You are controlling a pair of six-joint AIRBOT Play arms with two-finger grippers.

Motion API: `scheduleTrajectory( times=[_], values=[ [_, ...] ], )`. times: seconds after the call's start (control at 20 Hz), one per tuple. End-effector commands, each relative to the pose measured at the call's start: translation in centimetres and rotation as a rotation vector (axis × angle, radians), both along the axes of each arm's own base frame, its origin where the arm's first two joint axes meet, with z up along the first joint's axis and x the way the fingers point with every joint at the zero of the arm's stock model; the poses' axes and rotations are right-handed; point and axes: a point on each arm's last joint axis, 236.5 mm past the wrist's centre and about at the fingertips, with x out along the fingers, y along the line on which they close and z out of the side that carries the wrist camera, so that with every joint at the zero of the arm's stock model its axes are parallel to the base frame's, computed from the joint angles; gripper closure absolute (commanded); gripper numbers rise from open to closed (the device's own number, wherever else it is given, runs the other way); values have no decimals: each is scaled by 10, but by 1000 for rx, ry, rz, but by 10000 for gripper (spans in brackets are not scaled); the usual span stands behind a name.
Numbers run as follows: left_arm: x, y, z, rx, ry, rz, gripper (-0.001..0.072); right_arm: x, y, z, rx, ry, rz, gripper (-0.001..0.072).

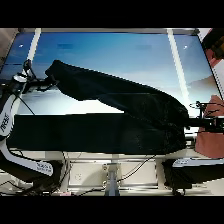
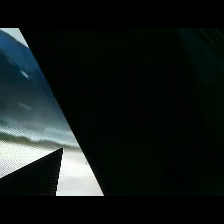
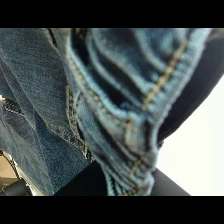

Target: Fold the clothes and pants, and hang the long-sleeved shirts on hangers.

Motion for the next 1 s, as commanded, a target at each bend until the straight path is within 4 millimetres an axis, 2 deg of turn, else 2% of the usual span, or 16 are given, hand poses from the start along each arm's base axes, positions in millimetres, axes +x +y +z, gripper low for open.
scheduleTrajectory(
  times=[0.0,0.25,0.5,0.65,0.8,0.85,0.9,0.95],
  values=[
    [23,1,-11,40,-62,67,7,0,0,1,1,-3,2,657],
    [21,11,-16,-4,-41,134,8,0,1,2,3,-9,8,658],
    [24,2,-25,-58,-30,163,9,2,-1,8,-21,-43,23,659],
    [26,-4,-32,-91,-22,179,10,8,-12,21,-111,-100,32,660],
    [34,-10,-25,-82,-46,168,19,10,-32,29,-256,-127,30,661],
    [38,-10,-21,-75,-61,170,49,10,-36,31,-277,-127,25,661],
    [41,-11,-19,-64,-75,175,220,10,-36,33,-280,-130,25,660],
    [42,-13,-19,-59,-81,175,441,9,-34,34,-274,-129,26,660]
  ],
)
